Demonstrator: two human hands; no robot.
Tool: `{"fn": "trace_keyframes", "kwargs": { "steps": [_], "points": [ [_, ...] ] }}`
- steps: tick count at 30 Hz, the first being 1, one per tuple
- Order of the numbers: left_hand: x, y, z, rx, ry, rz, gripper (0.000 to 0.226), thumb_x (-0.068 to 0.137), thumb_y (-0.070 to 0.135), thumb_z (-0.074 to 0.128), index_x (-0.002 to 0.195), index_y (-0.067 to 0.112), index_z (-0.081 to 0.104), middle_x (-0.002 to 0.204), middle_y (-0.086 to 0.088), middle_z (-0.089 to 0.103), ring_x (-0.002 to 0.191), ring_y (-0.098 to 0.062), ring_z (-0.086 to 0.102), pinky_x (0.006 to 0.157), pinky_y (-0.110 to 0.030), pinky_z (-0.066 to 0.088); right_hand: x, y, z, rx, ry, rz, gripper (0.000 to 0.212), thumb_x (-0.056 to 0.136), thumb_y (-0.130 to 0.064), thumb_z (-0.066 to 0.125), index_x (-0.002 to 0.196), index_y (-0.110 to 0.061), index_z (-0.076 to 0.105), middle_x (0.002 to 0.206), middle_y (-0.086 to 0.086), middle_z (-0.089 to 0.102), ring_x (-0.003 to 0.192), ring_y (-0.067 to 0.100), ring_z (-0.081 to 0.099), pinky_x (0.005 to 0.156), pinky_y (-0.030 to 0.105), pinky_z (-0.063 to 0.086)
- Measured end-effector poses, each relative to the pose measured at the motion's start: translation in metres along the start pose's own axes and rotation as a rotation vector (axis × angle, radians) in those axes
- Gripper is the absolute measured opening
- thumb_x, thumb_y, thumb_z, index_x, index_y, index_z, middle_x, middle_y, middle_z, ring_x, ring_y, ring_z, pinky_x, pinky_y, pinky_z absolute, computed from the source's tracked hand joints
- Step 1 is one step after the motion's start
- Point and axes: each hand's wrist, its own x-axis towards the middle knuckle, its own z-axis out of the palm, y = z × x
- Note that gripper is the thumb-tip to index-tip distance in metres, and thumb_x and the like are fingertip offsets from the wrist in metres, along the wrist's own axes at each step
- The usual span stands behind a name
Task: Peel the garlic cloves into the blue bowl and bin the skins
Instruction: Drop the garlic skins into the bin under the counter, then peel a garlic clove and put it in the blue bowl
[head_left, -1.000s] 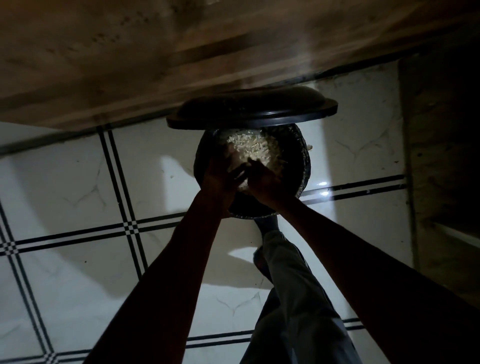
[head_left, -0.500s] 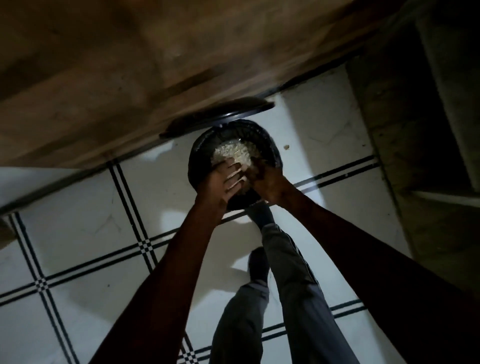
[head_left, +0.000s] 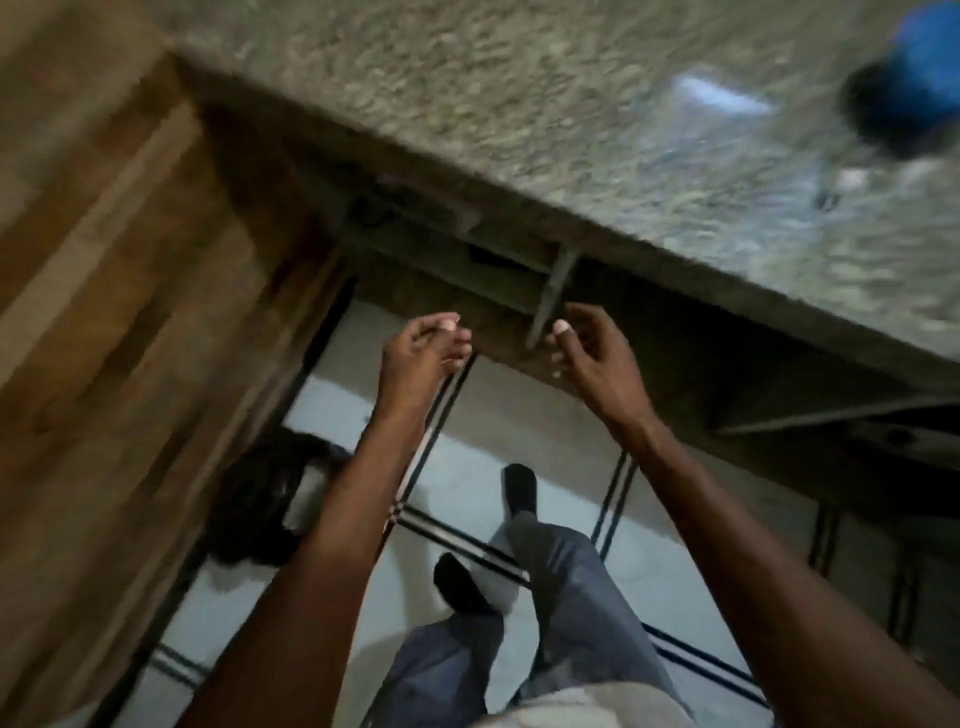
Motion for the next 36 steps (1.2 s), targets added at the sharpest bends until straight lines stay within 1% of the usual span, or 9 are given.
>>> {"fn": "trace_keyframes", "kwargs": {
  "steps": [10, 14, 18, 21, 23, 27, 29, 31, 36],
  "points": [
    [0.03, 0.067, 0.339, 0.41, -0.412, 0.261, 0.015, 0.099, 0.006, 0.067, 0.114, 0.009, 0.068, 0.093, -0.007, 0.074, 0.076, -0.01, 0.074, 0.066, -0.023, 0.058, 0.017, 0.035, -0.304, 0.146, 0.445, 0.121, 0.016, 0.105, -0.022, 0.062, 0.118, -0.021, 0.07, 0.1, 0.001, 0.077, 0.083, 0.011, 0.078, 0.082, 0.047, 0.065],
    [0.061, 0.07, 0.431, 0.522, -0.369, 0.281, 0.012, 0.098, 0.018, 0.072, 0.11, 0.02, 0.07, 0.102, -0.008, 0.075, 0.09, -0.026, 0.075, 0.076, -0.039, 0.063, 0.05, 0.061, -0.387, 0.026, 0.503, 0.191, 0.014, 0.101, -0.019, 0.065, 0.11, -0.019, 0.075, 0.087, -0.001, 0.077, 0.069, 0.009, 0.074, 0.066, 0.032, 0.062],
    [0.092, 0.074, 0.469, 0.641, -0.23, 0.368, 0.016, 0.097, 0.017, 0.069, 0.113, 0.012, 0.07, 0.097, -0.007, 0.073, 0.087, -0.023, 0.071, 0.08, -0.034, 0.057, 0.113, 0.072, -0.435, -0.113, 0.451, 0.107, 0.02, 0.098, -0.014, 0.067, 0.115, -0.012, 0.079, 0.097, 0.004, 0.078, 0.078, 0.001, 0.072, 0.077, 0.024, 0.061],
    [0.107, 0.076, 0.48, 0.725, -0.194, 0.388, 0.016, 0.098, 0.014, 0.067, 0.113, 0.01, 0.07, 0.097, -0.004, 0.07, 0.086, -0.016, 0.065, 0.073, -0.022, 0.049, 0.168, 0.076, -0.448, -0.289, 0.408, 0.023, 0.029, 0.095, -0.01, 0.067, 0.122, -0.008, 0.077, 0.11, 0.008, 0.066, 0.095, 0.02, 0.07, 0.086, 0.03, 0.057],
    [0.114, 0.072, 0.482, 0.754, -0.193, 0.39, 0.017, 0.098, 0.013, 0.066, 0.114, 0.01, 0.07, 0.097, -0.004, 0.07, 0.083, -0.009, 0.063, 0.067, -0.01, 0.045, 0.189, 0.073, -0.451, -0.425, 0.332, -0.03, 0.027, 0.096, -0.004, 0.064, 0.121, -0.001, 0.074, 0.105, 0.002, 0.056, 0.095, 0.025, 0.062, 0.08, 0.023, 0.048],
    [0.119, 0.065, 0.482, 0.759, -0.192, 0.389, 0.016, 0.099, 0.013, 0.066, 0.114, 0.008, 0.069, 0.101, -0.004, 0.07, 0.08, 0.005, 0.06, 0.065, -0.002, 0.043, 0.191, 0.075, -0.449, -0.572, 0.317, -0.115, 0.008, 0.092, 0.0, 0.068, 0.089, -0.006, 0.07, 0.097, 0.009, 0.057, 0.091, 0.032, 0.061, 0.07, 0.035, 0.05],
    [0.119, 0.063, 0.48, 0.743, -0.198, 0.396, 0.014, 0.099, 0.014, 0.067, 0.112, 0.01, 0.07, 0.099, -0.003, 0.071, 0.076, 0.009, 0.06, 0.063, -0.002, 0.043, 0.183, 0.07, -0.45, -0.472, 0.387, -0.139, 0.008, 0.093, -0.001, 0.072, 0.088, -0.006, 0.074, 0.092, 0.005, 0.061, 0.083, 0.022, 0.066, 0.069, 0.03, 0.058],
    [0.119, 0.064, 0.476, 0.723, -0.21, 0.396, 0.013, 0.1, 0.017, 0.066, 0.112, 0.013, 0.07, 0.098, -0.001, 0.071, 0.076, 0.011, 0.06, 0.062, -0.004, 0.044, 0.176, 0.048, -0.453, -0.274, 0.48, -0.131, 0.006, 0.095, -0.005, 0.072, 0.094, -0.007, 0.078, 0.091, 0.0, 0.069, 0.077, 0.004, 0.066, 0.068, 0.01, 0.053],
    [0.124, 0.07, 0.469, 0.698, -0.327, 0.433, 0.015, 0.098, 0.032, 0.071, 0.11, 0.022, 0.07, 0.096, 0.004, 0.071, 0.084, -0.001, 0.066, 0.069, -0.019, 0.052, 0.208, -0.012, -0.467, -0.07, 0.53, -0.113, 0.009, 0.091, -0.021, 0.08, 0.097, -0.015, 0.083, 0.088, -0.008, 0.077, 0.081, -0.004, 0.071, 0.074, 0.009, 0.053]
  ]
}}
